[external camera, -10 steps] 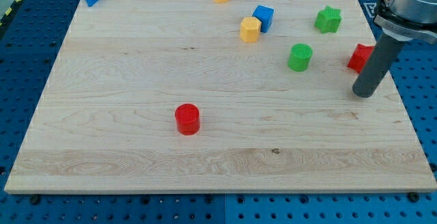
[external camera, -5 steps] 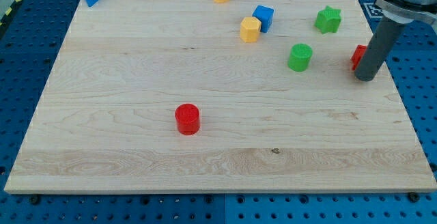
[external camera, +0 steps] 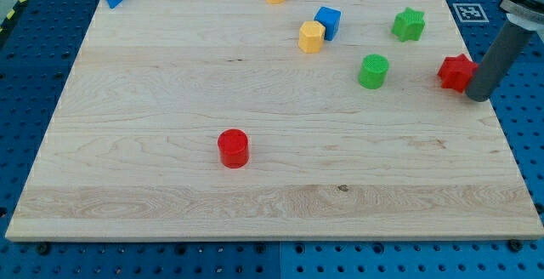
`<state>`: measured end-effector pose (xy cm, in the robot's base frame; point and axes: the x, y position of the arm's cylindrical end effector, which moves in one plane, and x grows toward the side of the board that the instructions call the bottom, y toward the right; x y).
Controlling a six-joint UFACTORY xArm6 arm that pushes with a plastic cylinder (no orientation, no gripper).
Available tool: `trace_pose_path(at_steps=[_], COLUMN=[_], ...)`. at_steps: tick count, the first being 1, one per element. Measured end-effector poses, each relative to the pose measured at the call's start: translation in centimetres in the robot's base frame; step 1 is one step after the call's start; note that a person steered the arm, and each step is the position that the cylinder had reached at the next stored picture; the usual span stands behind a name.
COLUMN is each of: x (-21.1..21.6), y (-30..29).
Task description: Move the red star below the green star
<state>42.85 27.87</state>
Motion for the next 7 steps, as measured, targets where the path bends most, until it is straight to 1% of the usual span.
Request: trace_pose_path(at_steps=[5,6,7], x=[-4.0,-4.0,-2.3], y=[-3.8,-4.0,-4.0])
